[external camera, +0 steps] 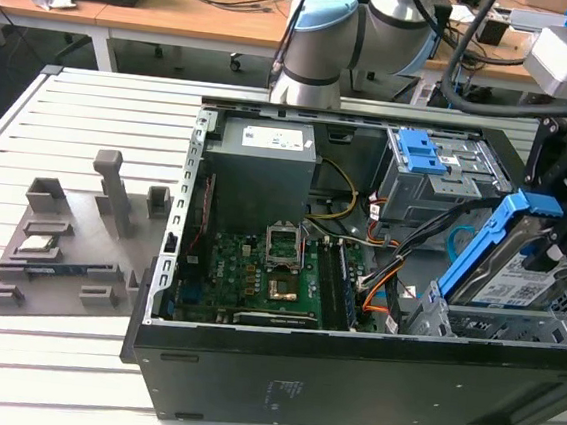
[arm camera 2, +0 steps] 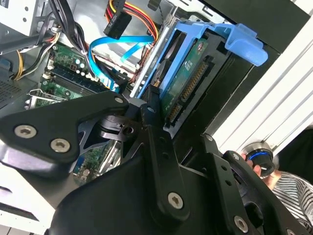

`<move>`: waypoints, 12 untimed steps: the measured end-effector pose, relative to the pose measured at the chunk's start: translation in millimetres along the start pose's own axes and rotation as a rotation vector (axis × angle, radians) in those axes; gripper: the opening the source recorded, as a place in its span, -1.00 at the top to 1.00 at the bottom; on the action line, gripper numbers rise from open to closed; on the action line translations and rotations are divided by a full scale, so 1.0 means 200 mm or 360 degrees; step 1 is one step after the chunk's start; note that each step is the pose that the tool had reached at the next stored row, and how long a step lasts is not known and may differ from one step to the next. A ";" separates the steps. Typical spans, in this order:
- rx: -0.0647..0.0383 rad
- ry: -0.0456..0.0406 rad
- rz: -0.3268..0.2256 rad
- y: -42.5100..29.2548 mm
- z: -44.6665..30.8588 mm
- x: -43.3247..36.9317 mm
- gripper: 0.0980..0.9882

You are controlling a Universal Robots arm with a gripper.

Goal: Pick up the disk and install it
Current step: 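Insert the disk into the insertion slot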

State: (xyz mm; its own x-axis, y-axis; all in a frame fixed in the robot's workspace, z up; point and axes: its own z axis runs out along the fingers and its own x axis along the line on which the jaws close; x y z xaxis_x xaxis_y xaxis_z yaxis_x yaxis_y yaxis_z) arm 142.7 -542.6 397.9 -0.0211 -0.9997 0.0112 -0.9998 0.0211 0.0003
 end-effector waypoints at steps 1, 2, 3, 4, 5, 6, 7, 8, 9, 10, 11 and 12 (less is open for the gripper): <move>0.0000 0.0000 0.0000 0.000 0.014 0.000 0.41; 0.0000 0.0000 0.0000 0.000 0.025 0.000 0.41; 0.0000 0.0000 0.0000 0.000 0.031 0.000 0.41; 0.0000 0.0000 0.0000 0.000 0.036 -0.001 0.41; 0.0000 0.0000 0.0000 0.000 0.046 0.000 0.41; 0.0000 0.0000 0.0000 0.000 0.053 -0.001 0.41; 0.0000 0.0000 0.0000 0.000 0.059 -0.001 0.41; 0.0000 0.0000 0.0000 0.000 0.065 -0.001 0.41; 0.0000 0.0000 0.0000 0.000 0.070 -0.001 0.41; 0.0000 0.0000 0.0000 0.000 0.081 -0.001 0.41; 0.0000 0.0000 0.0000 0.000 0.091 -0.001 0.41; 0.0000 0.0000 0.0000 0.000 0.104 -0.001 0.41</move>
State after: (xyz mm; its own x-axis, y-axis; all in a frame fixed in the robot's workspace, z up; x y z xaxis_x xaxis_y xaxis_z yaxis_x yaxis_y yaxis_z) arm 142.7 -542.6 377.1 -0.0210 -0.9997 0.0113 -0.9998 0.0210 0.0002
